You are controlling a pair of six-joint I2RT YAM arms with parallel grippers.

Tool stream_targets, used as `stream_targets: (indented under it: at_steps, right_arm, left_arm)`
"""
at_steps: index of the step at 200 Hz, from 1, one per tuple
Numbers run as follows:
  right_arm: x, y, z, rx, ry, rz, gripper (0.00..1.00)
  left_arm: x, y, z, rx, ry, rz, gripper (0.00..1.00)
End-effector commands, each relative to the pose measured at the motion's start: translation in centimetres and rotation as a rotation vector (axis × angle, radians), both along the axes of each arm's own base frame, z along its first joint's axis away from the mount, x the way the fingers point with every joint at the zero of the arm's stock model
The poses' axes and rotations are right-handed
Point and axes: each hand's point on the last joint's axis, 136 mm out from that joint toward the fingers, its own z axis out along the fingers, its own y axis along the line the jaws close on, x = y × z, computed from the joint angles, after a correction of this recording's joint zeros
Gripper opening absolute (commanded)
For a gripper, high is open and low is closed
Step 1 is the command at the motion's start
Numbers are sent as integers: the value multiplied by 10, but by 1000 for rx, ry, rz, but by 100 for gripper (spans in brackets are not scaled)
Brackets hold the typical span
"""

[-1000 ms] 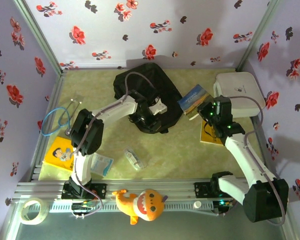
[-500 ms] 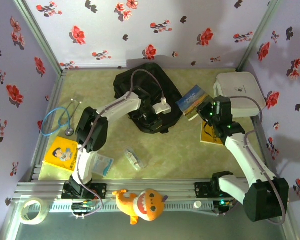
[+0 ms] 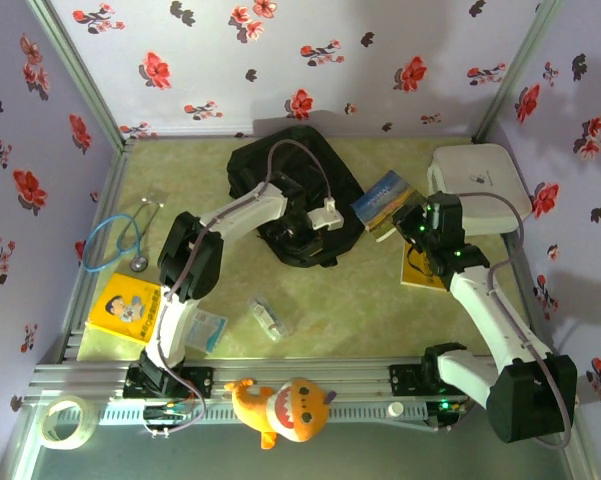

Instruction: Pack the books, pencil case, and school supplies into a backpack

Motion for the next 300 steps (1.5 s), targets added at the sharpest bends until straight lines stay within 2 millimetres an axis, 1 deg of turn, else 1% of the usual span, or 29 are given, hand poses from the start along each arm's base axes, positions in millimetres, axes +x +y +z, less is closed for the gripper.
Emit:
stream_targets:
  at_steps: [1, 17, 40, 43, 50, 72, 100, 124, 141, 168, 180, 192, 224, 236, 246, 258, 278, 300]
  right_arm:
    - [8, -3, 27, -8, -106, -1, 9]
    - [7, -6, 39, -33, -125, 2, 9]
    - [2, -14, 53, -86, -129, -5, 8]
    - [1, -15, 54, -91, -127, -7, 8]
    - [-2, -17, 57, -100, -128, -13, 7]
    - [-10, -23, 59, -112, -128, -36, 7]
    - [-18, -26, 61, -110, -130, -43, 7]
    - [-25, -22, 63, -80, -148, -28, 7]
    - [-27, -15, 64, -33, -173, -3, 7]
    - [-24, 7, 65, 88, -201, 81, 7]
    - [-23, 14, 60, 144, -190, 95, 7]
    - [-22, 18, 50, 183, -162, 94, 7]
    - [-18, 27, 23, 282, -77, 89, 7]
    - [-18, 31, 9, 308, -20, 84, 7]
    - [-17, 35, 3, 325, 5, 89, 7]
    - [-15, 41, 0, 345, 20, 98, 7]
    - [-9, 50, 5, 374, 2, 123, 8]
    - [-1, 63, 13, 428, -21, 156, 8]
  left_arm:
    - [9, 2, 18, -14, -42, 0, 11]
    - [15, 3, 31, -47, -67, 28, 9]
    - [18, 9, 52, -104, -86, 66, 8]
    - [22, 6, 56, -127, -105, 71, 8]
    - [26, 7, 62, -148, -121, 90, 7]
    - [37, 10, 84, -227, -172, 167, 6]
    - [63, 19, 116, -361, -248, 328, 6]
    - [84, 33, 136, -466, -277, 485, 6]
    - [89, 40, 147, -516, -280, 551, 4]
    - [88, 39, 163, -576, -297, 558, 3]
    - [87, 38, 169, -602, -306, 557, 1]
    - [86, 38, 175, -629, -322, 548, 0]
    - [82, 34, 195, -722, -362, 526, 0]
    - [77, 31, 201, -753, -368, 499, 0]
    - [73, 28, 206, -776, -388, 463, 0]
    - [68, 24, 211, -801, -422, 420, 0]
    - [58, 20, 217, -842, -438, 361, 0]
    - [55, 19, 221, -853, -443, 342, 0]
